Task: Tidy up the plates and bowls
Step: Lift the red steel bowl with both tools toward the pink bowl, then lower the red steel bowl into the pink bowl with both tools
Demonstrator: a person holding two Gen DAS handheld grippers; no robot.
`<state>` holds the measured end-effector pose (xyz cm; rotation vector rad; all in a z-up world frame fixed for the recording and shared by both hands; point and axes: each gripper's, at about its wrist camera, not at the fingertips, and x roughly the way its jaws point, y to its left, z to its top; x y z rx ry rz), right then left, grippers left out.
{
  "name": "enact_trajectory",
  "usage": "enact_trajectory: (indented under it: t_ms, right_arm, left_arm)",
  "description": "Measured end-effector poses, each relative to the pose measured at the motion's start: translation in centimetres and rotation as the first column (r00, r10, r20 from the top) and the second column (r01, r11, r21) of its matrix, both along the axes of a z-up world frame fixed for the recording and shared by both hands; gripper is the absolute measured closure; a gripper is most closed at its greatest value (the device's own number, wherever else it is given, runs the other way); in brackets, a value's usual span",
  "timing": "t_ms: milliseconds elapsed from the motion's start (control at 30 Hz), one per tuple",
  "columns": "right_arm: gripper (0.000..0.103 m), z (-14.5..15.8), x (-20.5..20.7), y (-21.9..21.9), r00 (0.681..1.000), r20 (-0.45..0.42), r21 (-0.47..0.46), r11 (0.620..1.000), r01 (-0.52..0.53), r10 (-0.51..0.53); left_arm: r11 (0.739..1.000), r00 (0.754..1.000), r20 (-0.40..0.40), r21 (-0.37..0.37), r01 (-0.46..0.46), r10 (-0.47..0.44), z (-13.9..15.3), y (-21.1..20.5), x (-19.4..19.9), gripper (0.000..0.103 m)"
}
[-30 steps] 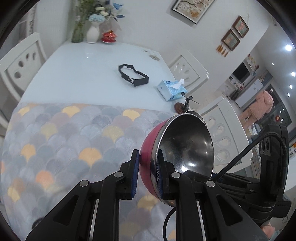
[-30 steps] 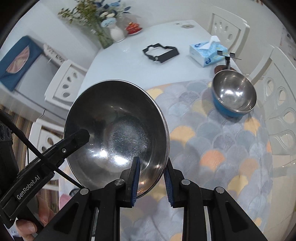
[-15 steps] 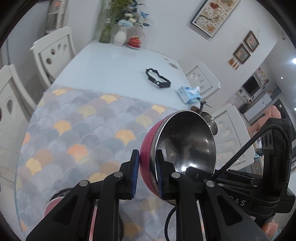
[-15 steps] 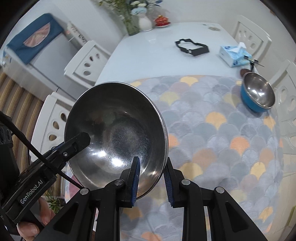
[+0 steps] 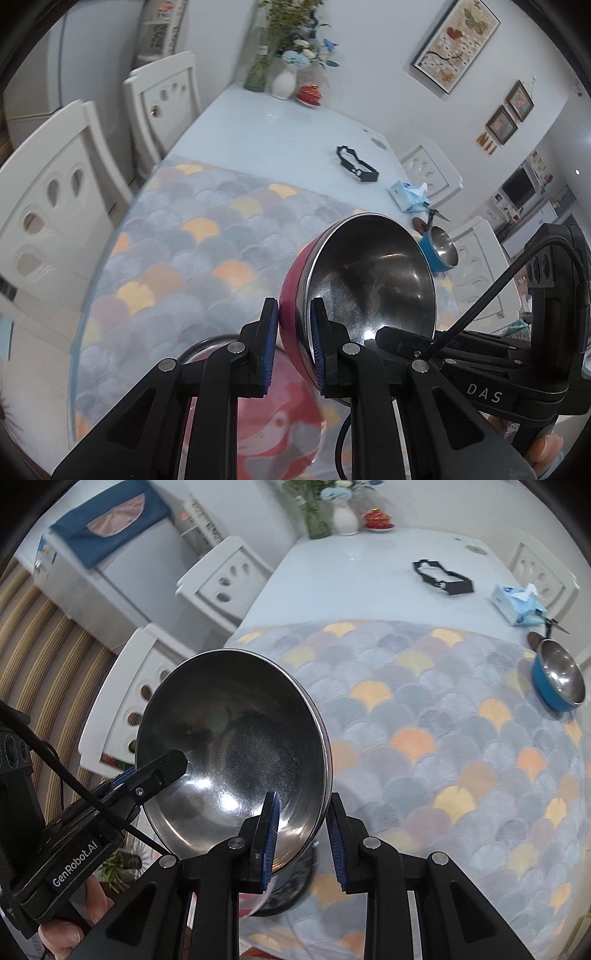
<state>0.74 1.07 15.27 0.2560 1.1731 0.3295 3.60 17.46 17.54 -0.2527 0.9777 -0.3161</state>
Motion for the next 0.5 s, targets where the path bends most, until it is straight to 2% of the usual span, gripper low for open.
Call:
enact_trajectory:
  t_ms: [267,500]
  right_arm:
    - [0.076,-1.6,-2.1,4.7,0.993,-0.064,-0.042,0.994,-0.102,0.099]
    - [0.076,-3.6,-3.1,6.1,0.982,-0.139,-0.094,0.985,-0.145,0.131]
  left_arm:
    - [0.999,0.998,-0.053,-0.018,-0.04,0.039,-1.8,4.2,-2.6,0.089]
    - [0.997,0.993,-0.114,-0.055,-0.047,0.04,-4.1,5.4,-4.1,0.089]
